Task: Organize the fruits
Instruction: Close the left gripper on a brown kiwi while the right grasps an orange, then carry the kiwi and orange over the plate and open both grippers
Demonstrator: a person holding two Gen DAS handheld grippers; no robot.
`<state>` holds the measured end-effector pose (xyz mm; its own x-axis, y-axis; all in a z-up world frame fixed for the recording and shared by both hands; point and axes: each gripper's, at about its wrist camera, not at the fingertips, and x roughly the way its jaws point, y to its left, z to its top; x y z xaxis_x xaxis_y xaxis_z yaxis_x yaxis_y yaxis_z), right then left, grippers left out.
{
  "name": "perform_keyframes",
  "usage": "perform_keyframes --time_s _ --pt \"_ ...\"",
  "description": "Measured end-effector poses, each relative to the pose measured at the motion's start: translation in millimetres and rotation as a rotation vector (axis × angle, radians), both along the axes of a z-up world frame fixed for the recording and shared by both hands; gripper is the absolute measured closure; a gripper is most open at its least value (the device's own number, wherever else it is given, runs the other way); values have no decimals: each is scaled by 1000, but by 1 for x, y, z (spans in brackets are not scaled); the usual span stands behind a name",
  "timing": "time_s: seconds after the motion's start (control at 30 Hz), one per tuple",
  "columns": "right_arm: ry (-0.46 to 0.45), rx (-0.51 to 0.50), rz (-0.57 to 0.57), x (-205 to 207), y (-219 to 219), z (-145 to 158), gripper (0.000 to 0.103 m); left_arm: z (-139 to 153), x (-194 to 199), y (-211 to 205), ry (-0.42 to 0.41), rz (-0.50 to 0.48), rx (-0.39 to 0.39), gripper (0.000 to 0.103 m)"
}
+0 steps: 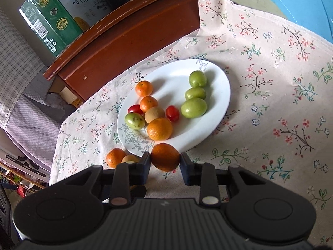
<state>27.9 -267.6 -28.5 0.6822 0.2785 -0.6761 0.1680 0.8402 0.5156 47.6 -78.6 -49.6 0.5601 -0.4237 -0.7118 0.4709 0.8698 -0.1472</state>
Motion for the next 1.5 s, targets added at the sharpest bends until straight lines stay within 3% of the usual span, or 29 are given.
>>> perform_keyframes --time_s 0.07,0.17,0.43,0.67,1.17,1.33,1.5 --pt "3 1 2 0 0 0 72 0 0 0 -2 -2 2 68" --pt "11 -1 5 1 2 -1 72 0 -1 0 11 -17 -16 81" --pt "17 -1 5 0 2 -2 72 6 -2 4 -1 5 -19 80" --pt "-12 2 3 -4 -2 8 72 37 -4 14 -51 30 -55 80" --pt "-162 10 49 7 -24 58 72 101 30 17 -175 -82 -52 80" --pt "-195 -26 58 20 -35 65 72 103 52 16 -165 -73 -74 80" --pt "-163 -17 49 36 -39 56 72 92 79 14 -97 -43 -135 80"
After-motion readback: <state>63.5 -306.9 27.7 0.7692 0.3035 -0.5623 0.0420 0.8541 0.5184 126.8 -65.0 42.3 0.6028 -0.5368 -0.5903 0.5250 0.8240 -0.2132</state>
